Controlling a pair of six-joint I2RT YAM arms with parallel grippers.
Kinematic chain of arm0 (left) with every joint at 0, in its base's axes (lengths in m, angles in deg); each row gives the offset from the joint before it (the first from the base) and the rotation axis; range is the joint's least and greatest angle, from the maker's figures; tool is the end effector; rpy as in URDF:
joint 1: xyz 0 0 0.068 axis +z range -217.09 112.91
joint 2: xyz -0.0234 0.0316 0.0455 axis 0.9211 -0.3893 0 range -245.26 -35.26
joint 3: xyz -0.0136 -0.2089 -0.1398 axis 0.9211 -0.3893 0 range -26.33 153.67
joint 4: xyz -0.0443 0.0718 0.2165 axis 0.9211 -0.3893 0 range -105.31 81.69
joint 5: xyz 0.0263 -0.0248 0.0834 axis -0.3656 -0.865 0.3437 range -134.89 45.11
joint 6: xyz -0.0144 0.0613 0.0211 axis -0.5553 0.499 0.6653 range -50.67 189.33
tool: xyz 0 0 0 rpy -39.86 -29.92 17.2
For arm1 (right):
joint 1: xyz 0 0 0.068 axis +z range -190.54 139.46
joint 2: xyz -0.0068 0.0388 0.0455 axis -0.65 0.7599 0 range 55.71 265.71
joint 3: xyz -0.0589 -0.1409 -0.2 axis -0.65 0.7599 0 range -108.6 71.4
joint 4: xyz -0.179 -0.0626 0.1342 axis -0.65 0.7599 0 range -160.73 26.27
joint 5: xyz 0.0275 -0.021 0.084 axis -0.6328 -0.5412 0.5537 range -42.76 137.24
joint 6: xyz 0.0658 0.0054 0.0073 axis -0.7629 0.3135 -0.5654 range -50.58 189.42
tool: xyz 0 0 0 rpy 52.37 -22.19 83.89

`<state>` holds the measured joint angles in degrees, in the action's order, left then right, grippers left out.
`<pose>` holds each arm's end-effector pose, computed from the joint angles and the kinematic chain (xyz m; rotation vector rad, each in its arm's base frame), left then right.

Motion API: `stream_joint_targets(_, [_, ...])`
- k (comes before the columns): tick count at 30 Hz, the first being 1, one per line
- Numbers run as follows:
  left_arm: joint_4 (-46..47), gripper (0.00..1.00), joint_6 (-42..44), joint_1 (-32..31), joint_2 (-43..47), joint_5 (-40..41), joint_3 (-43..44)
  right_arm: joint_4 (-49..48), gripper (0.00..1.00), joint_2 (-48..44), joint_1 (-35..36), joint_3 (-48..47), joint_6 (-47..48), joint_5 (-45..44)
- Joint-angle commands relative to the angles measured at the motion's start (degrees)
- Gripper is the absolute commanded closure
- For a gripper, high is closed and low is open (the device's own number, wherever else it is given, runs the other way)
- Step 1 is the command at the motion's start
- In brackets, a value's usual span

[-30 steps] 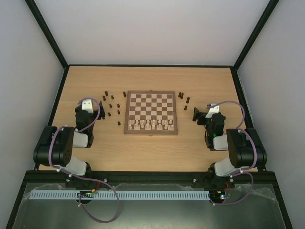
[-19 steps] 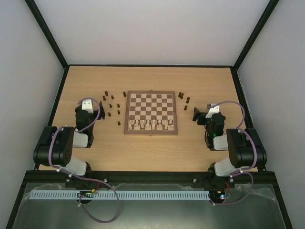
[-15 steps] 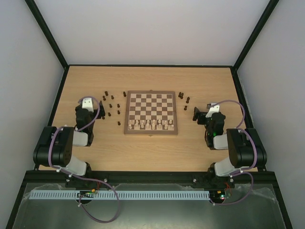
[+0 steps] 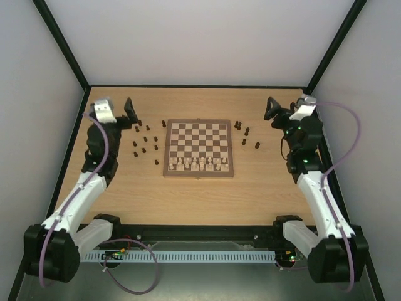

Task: Set up the chess pieces on the board
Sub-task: Pick up the chess piece at the center of the board.

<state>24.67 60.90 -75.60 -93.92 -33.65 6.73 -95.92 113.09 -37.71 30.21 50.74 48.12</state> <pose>0.2361 -0.0250 0.2982 -0.1599 1.4364 -0.1009 0.2361 0.0125 0.3351 0.1832 1.4095 0.3213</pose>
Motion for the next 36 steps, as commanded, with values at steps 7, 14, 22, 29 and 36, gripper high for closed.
stream_joint_targets(7, [-31.1,0.01,-12.7,-1.4,2.0,-3.6,27.1,25.6,0.01,-3.2,0.2,-13.9,-22.0,5.5])
stream_joint_targets(14, [-33.4,0.01,-19.5,-0.5,4.2,-17.1,23.4,40.1,0.01,15.1,3.3,-29.1,-15.1,6.6])
stream_joint_targets(22, [-30.4,0.01,-26.4,-0.7,-3.6,-31.8,20.9,51.5,0.01,22.7,13.6,-29.1,-8.0,-15.6])
stream_joint_targets(29, [-30.8,0.01,-23.5,-13.3,-0.5,-21.3,13.8,46.9,0.01,17.2,14.6,-16.6,-10.4,-17.5])
stream_joint_targets(36, [-32.1,0.01,-26.7,-17.8,3.3,-10.7,9.7,46.0,0.01,11.5,14.5,-12.8,-12.8,-23.8])
